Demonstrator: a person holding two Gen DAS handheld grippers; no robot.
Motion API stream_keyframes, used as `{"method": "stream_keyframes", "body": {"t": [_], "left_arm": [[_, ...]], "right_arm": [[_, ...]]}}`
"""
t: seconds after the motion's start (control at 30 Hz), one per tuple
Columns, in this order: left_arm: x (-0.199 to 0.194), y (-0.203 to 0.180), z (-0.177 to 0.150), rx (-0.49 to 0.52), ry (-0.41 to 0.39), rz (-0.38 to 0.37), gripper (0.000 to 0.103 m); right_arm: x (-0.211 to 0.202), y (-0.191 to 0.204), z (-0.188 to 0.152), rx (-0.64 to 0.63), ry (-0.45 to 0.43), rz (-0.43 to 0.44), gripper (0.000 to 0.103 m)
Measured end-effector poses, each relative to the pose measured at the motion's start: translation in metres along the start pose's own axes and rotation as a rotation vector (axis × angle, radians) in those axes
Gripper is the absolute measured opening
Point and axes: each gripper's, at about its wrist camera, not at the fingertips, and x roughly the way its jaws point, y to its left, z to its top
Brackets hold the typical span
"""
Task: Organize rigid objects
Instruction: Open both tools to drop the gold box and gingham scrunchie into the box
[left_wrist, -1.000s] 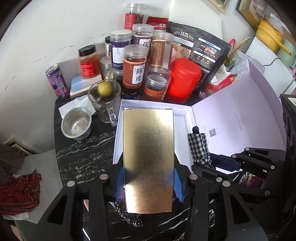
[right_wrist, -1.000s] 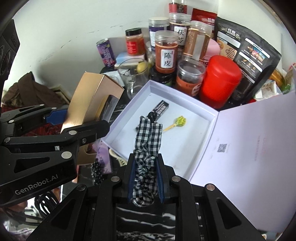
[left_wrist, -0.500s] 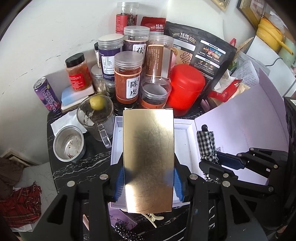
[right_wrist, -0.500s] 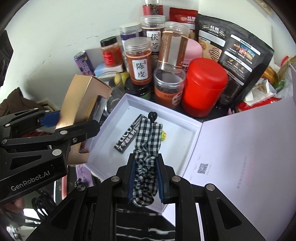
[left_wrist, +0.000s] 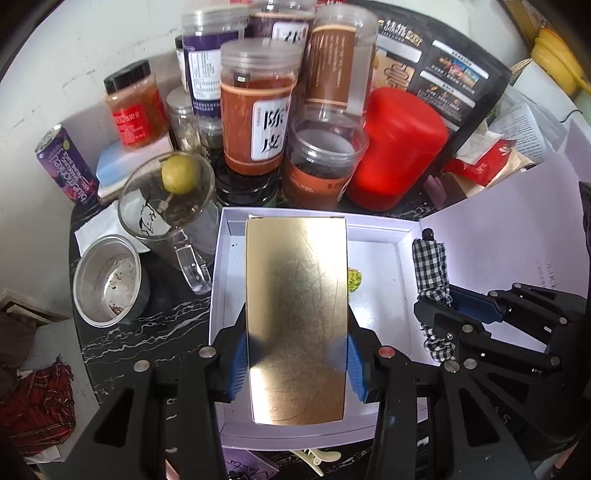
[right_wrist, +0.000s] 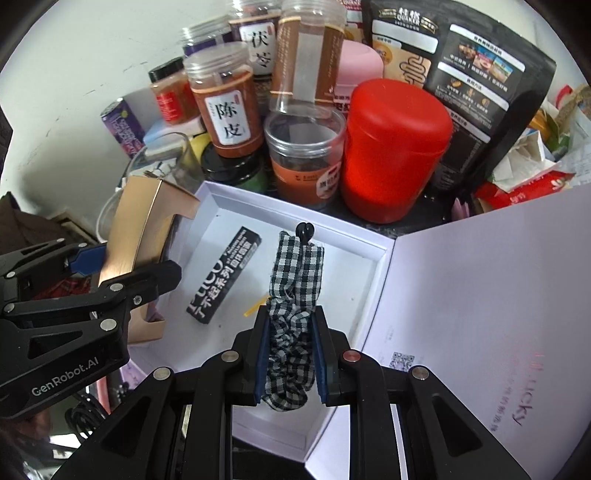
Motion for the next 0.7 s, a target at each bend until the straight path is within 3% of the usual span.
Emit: {"method": "stream_keyframes", "body": {"t": [0.7], "left_arm": [[0.068, 0.010, -0.002, 0.002, 0.073, 0.051, 0.044]], "right_arm": [[0.064, -0.012, 0.001, 0.050, 0.071, -0.076, 0.021]]}}
